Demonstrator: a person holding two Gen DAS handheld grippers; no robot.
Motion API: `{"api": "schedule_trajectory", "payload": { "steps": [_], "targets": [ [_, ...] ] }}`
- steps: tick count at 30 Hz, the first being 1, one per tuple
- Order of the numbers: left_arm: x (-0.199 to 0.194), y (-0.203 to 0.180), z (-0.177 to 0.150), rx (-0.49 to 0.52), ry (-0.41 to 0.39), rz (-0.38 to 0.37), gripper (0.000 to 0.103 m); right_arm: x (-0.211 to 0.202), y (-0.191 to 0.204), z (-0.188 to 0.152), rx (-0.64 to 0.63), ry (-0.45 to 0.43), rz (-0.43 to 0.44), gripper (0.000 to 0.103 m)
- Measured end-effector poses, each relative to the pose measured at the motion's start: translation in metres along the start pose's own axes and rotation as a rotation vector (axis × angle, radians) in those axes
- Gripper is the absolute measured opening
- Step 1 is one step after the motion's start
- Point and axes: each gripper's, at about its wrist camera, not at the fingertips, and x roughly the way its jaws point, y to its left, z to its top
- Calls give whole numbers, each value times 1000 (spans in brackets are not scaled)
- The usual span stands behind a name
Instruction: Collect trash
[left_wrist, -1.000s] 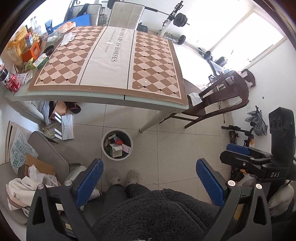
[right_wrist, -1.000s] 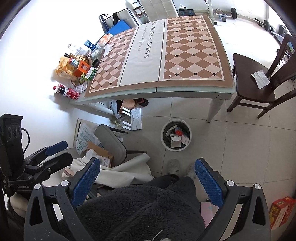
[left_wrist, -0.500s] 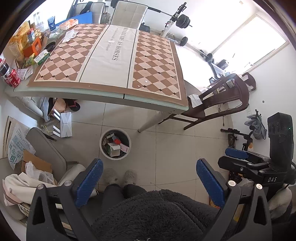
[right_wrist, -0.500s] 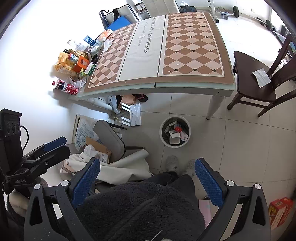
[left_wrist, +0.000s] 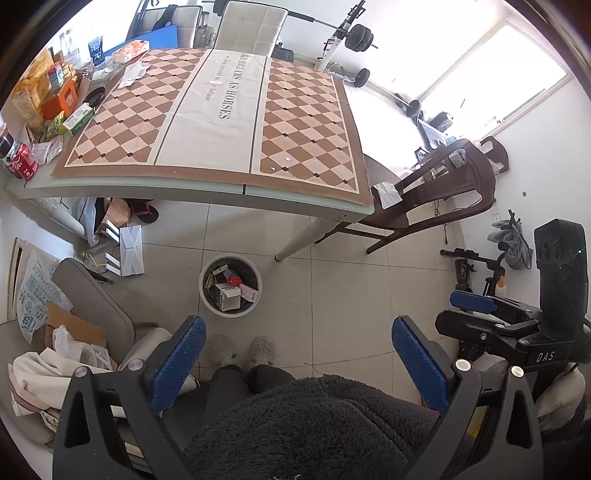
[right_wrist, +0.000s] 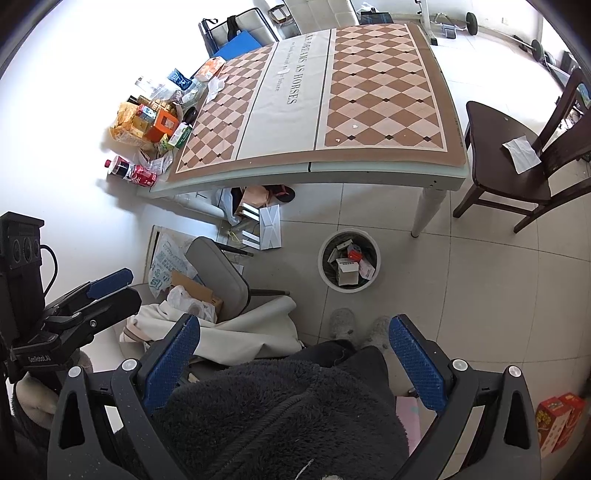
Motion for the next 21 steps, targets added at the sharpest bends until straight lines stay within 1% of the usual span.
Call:
{"api": "schedule_trajectory", "payload": {
  "steps": [21],
  "targets": [
    [3,5,-1,15,26,-4,103,3,4,-5,2,11,0,103]
  ]
}}
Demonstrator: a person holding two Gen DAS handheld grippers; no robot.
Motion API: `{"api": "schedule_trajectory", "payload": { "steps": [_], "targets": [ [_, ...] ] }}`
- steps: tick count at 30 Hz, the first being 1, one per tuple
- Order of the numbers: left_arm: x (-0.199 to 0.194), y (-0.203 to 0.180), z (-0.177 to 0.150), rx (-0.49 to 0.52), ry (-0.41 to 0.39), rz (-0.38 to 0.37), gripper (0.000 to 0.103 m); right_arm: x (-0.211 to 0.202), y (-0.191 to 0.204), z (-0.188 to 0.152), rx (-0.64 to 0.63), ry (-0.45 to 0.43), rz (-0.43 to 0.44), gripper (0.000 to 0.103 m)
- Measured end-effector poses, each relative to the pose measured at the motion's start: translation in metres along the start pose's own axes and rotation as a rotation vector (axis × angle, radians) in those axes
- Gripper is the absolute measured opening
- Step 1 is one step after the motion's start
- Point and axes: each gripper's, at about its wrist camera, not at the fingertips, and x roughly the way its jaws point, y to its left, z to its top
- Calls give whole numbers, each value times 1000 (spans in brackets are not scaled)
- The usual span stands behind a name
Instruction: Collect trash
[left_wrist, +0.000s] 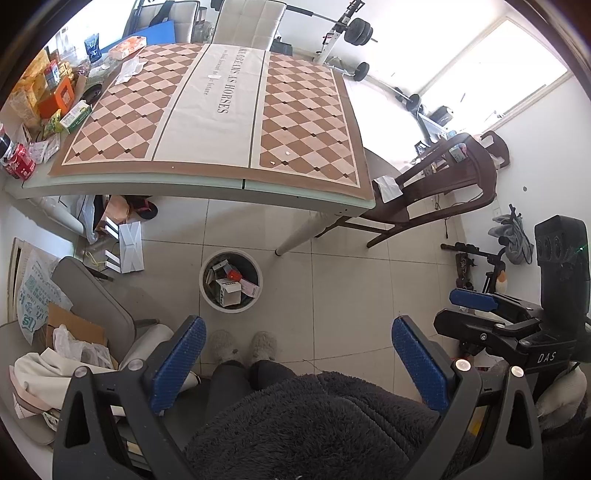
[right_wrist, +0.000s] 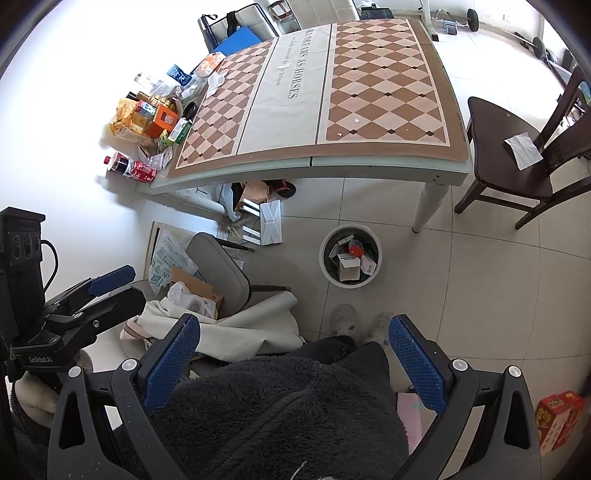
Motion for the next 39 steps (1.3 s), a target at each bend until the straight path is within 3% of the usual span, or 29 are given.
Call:
{"api": "schedule_trajectory", "payload": {
  "steps": [39],
  "targets": [
    [3,3,0,-4,9,1,103,12,4,-8,8,11,0,103]
  ]
}}
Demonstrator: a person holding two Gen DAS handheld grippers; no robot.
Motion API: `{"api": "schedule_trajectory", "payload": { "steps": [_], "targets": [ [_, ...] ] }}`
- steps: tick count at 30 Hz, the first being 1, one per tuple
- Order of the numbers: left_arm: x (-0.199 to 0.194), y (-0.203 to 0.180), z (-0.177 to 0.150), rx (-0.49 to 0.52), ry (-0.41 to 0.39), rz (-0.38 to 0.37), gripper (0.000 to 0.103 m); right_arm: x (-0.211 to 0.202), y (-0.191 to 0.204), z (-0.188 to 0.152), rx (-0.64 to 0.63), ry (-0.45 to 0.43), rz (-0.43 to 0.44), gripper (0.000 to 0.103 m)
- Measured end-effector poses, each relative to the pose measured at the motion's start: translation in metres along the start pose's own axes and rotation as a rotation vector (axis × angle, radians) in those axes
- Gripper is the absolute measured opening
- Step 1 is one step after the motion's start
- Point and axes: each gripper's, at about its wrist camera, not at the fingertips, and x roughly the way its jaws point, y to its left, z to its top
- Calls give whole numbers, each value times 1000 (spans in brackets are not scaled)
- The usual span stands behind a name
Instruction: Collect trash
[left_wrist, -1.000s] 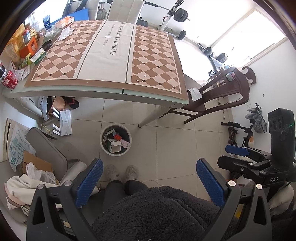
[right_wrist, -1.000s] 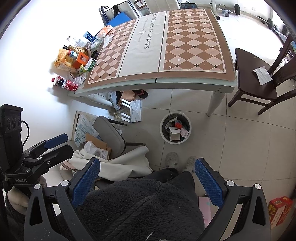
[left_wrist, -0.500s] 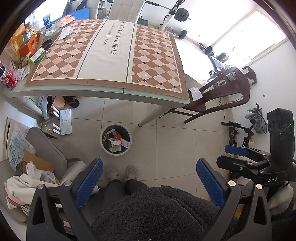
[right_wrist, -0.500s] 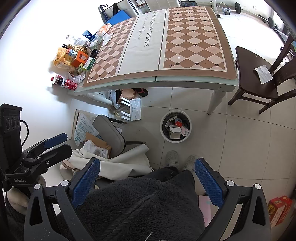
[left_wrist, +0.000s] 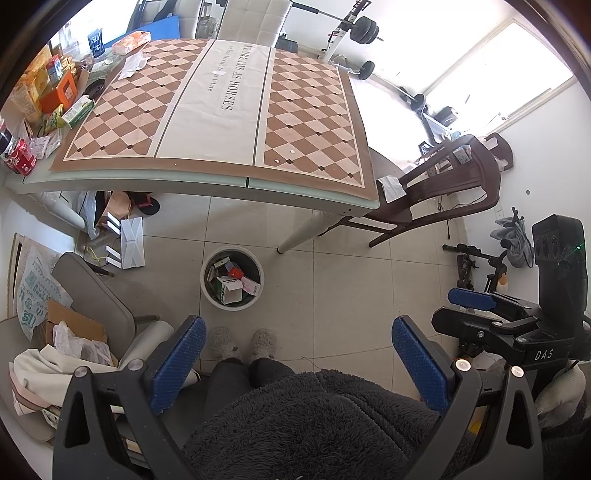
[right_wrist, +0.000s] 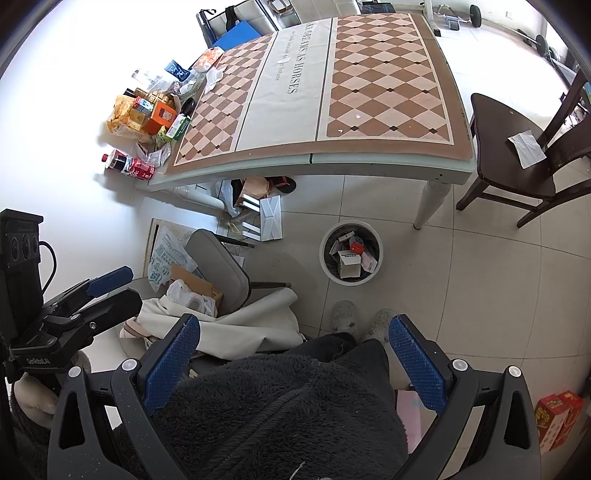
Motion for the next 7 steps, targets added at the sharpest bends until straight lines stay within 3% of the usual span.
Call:
{"api": "schedule_trajectory", "payload": {
  "steps": [7],
  "targets": [
    [2,3,-2,-3,-5,-2,103,0,1,0,1,-2,0,103]
  ]
}}
